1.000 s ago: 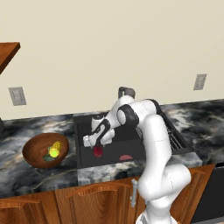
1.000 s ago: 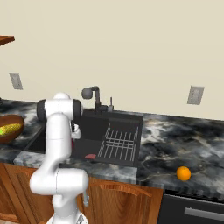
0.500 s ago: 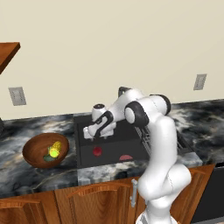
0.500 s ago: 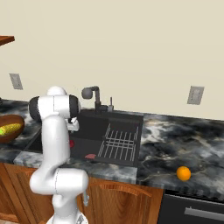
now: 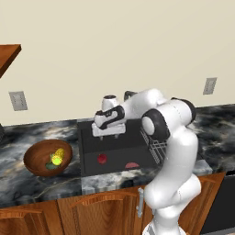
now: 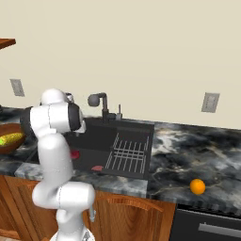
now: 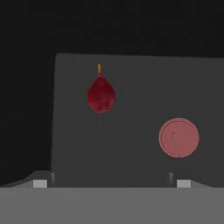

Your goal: There is a mixed pile of frozen fruits and vegetables on the counter. Locate all the frozen vegetables and place the items in a bowl on the counter. Take all the frozen fruits and defrost them in a running sink.

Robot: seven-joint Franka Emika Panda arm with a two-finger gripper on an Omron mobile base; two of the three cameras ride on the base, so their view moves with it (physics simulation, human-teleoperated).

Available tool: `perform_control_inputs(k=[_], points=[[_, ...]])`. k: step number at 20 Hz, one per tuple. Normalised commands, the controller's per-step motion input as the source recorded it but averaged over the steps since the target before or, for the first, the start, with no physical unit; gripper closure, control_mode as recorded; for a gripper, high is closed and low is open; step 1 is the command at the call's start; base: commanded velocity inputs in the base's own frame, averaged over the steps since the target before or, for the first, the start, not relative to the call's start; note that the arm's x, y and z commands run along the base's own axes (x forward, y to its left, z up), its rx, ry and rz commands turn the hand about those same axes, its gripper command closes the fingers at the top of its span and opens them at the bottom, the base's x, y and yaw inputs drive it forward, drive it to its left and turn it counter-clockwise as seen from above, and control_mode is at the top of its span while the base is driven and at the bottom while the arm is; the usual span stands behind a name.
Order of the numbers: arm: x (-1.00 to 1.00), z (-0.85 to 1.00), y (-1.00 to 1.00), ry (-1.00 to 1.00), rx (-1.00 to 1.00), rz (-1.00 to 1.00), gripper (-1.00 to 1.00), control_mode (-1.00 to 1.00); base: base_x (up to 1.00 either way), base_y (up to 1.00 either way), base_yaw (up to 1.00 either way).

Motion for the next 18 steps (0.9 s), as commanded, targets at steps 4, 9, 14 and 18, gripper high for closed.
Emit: perform_control_inputs(k=[4,9,14,18], points=[[-0.28,0.96,-0.15,0.06,0.0,0.0,-1.0,-1.0,0.0,0.0,0.0],[-0.4,0.89,-0.22,-0.03,0.0,0.0,-1.0,-1.0,0.0,0.0,0.0],[-0.39,0.56,-0.35,-0.09,0.02,0.03,-1.0,-1.0,0.0,0.0,0.0],[-0.47,0.24,-0.4,-0.12,0.07,0.06,-1.0,-1.0,0.0,0.0,0.0]])
